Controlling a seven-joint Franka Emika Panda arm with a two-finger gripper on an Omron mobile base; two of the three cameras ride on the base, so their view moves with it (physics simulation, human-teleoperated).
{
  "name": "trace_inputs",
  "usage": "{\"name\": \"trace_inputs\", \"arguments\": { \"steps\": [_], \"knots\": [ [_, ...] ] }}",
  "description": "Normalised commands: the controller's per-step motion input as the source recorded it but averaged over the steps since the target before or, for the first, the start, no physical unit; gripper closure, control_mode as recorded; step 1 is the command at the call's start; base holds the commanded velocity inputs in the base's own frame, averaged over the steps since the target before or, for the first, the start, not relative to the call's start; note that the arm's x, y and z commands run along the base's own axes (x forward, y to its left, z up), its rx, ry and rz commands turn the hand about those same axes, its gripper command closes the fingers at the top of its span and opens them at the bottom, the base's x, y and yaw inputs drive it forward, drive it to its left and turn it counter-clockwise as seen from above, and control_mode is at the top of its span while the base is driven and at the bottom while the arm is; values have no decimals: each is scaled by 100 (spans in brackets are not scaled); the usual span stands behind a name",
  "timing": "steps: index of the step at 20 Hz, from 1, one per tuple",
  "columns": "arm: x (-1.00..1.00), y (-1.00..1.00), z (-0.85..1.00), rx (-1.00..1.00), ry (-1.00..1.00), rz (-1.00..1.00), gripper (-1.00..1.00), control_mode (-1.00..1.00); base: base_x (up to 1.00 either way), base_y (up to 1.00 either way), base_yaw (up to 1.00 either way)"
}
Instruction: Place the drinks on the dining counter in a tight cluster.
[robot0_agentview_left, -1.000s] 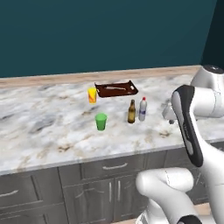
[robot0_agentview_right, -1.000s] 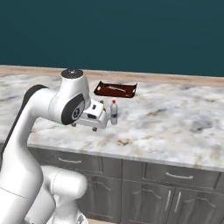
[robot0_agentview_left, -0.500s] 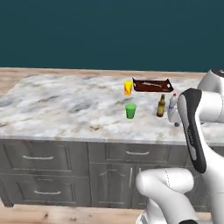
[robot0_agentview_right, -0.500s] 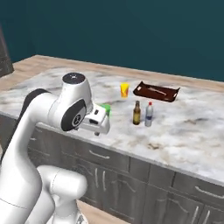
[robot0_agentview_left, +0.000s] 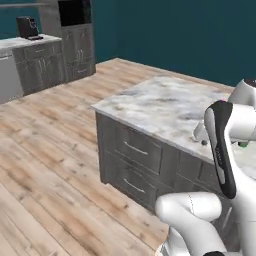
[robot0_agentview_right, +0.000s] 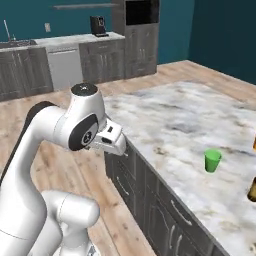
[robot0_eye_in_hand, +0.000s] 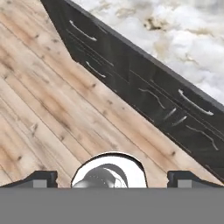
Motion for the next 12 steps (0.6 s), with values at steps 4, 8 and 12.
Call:
{"name": "trace_inputs", "arguments": {
  "steps": [4, 8, 12],
  "knots": [
    [0, 0, 0, 0, 0, 0, -100, 100, 0, 20, 100],
    [0, 0, 0, 0, 0, 0, -100, 100, 0, 18, 100],
    [0, 0, 0, 0, 0, 0, -100, 100, 7, 20, 98]
  ]
}}
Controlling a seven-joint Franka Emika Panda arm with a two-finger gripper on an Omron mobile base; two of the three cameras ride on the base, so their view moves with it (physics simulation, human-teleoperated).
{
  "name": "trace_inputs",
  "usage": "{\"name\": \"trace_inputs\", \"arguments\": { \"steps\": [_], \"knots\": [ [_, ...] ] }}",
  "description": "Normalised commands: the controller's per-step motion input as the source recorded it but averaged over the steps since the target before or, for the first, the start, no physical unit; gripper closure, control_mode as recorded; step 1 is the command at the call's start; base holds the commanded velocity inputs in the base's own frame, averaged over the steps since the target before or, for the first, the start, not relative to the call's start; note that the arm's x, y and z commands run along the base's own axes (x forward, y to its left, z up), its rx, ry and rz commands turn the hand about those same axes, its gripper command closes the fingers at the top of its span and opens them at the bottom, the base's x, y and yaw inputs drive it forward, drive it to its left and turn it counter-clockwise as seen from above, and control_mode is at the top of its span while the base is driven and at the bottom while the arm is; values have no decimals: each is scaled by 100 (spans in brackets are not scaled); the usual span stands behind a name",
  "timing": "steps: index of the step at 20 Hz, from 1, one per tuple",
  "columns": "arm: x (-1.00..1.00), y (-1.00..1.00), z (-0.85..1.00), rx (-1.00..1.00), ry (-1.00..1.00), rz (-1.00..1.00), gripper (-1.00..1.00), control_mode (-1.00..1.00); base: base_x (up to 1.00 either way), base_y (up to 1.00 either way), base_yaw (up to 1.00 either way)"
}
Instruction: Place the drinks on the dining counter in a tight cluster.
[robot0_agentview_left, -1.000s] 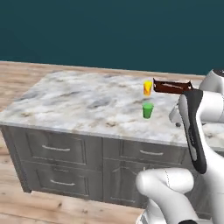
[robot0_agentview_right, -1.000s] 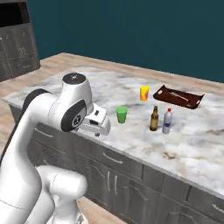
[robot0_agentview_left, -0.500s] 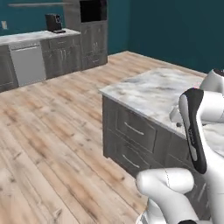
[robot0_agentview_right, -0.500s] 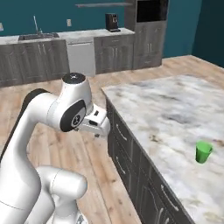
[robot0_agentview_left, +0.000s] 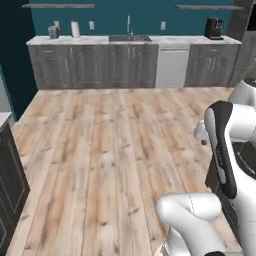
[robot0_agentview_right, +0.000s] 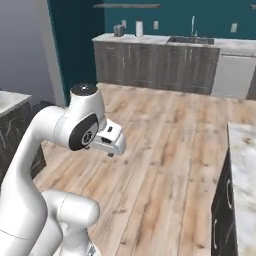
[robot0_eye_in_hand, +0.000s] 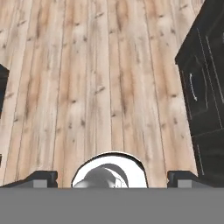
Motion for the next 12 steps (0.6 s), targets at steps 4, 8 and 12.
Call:
{"name": "trace_inputs", "arguments": {
  "steps": [4, 8, 12],
  "knots": [
    [0, 0, 0, 0, 0, 0, -100, 100, 12, 13, 98],
    [0, 0, 0, 0, 0, 0, -100, 100, 57, 7, 83],
    [0, 0, 0, 0, 0, 0, -100, 100, 100, -6, 41]
  ]
}}
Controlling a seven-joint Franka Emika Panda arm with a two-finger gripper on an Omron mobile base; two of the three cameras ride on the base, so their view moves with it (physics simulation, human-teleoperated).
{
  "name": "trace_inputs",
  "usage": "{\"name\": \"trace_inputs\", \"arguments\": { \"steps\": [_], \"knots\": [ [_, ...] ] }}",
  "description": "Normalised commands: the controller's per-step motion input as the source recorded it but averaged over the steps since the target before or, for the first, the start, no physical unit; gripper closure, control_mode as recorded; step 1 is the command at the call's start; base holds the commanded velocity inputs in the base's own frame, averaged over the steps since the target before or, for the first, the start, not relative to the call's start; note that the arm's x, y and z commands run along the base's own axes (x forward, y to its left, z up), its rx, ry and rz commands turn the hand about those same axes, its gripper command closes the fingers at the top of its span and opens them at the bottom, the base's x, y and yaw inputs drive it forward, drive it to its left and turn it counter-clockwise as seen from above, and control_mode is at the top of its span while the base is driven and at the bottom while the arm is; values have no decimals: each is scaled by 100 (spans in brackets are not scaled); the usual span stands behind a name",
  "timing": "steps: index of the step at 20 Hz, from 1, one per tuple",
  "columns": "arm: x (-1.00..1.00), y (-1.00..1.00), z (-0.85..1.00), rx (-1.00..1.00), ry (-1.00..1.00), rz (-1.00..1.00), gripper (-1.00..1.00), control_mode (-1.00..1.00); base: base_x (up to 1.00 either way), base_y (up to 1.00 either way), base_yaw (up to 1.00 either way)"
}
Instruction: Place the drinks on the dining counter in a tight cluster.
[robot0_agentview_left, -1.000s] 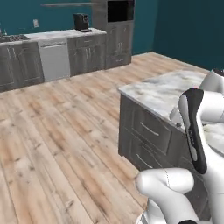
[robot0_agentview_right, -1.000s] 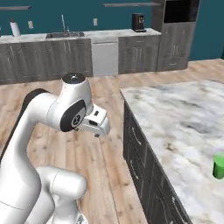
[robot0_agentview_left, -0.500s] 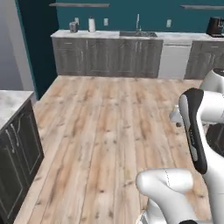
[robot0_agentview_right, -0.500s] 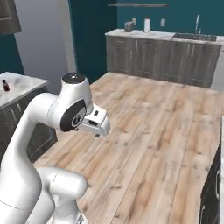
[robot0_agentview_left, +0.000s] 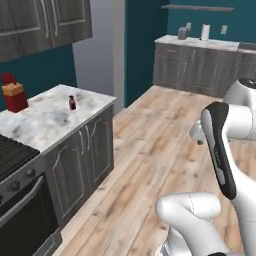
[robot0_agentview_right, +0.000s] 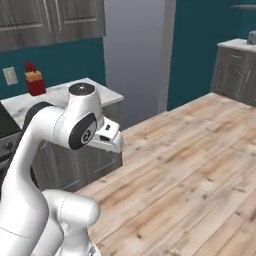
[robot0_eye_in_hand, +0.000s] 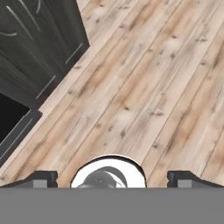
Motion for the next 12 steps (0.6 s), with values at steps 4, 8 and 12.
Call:
{"name": "trace_inputs", "arguments": {
  "steps": [4, 8, 12],
  "knots": [
    [0, 0, 0, 0, 0, 0, -100, 100, 100, -21, 37],
    [0, 0, 0, 0, 0, 0, -100, 100, 100, -23, 48],
    [0, 0, 0, 0, 0, 0, -100, 100, 100, -4, 72]
  ]
}}
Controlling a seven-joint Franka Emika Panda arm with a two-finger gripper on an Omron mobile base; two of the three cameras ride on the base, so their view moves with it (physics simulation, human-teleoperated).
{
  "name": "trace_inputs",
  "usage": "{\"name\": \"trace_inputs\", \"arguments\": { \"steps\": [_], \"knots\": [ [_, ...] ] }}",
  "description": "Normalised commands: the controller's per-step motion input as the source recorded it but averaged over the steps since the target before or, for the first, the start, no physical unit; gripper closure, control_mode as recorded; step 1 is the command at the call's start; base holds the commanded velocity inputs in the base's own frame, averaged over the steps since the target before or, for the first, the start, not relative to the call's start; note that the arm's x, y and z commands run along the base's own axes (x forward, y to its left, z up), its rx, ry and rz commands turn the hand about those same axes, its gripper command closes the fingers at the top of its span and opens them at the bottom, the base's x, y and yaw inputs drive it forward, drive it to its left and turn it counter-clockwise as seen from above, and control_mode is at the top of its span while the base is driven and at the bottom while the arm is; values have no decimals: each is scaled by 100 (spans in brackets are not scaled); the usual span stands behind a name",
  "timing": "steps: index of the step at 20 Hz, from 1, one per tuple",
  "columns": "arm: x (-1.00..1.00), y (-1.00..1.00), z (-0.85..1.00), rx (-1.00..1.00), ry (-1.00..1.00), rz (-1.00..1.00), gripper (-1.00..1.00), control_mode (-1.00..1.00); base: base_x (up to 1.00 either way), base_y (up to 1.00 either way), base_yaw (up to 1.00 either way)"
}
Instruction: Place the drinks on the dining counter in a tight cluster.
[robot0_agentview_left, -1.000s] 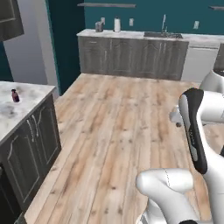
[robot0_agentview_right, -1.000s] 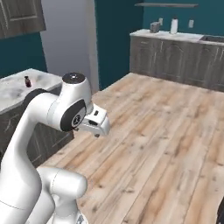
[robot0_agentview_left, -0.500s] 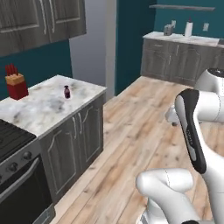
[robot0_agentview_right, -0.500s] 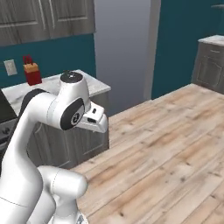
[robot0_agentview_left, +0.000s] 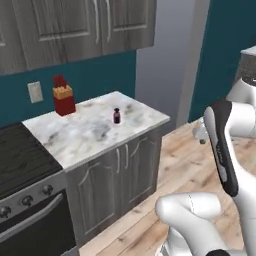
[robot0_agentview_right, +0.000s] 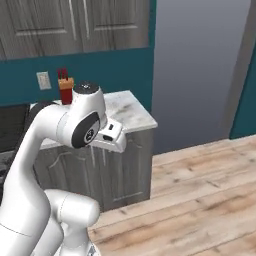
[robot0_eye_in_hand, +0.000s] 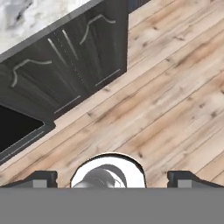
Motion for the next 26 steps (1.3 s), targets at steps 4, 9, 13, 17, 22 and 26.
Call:
{"name": "trace_inputs", "arguments": {
  "steps": [4, 9, 13, 17, 22, 26],
  "knots": [
    [0, 0, 0, 0, 0, 0, -100, 100, 100, -6, 80],
    [0, 0, 0, 0, 0, 0, -100, 100, 98, -60, 52],
    [0, 0, 0, 0, 0, 0, -100, 100, 87, -92, 23],
    [0, 0, 0, 0, 0, 0, -100, 100, 22, -28, 8],
    [0, 0, 0, 0, 0, 0, -100, 100, 33, 10, 14],
    [0, 0, 0, 0, 0, 0, -100, 100, 89, 6, 23]
  ]
}}
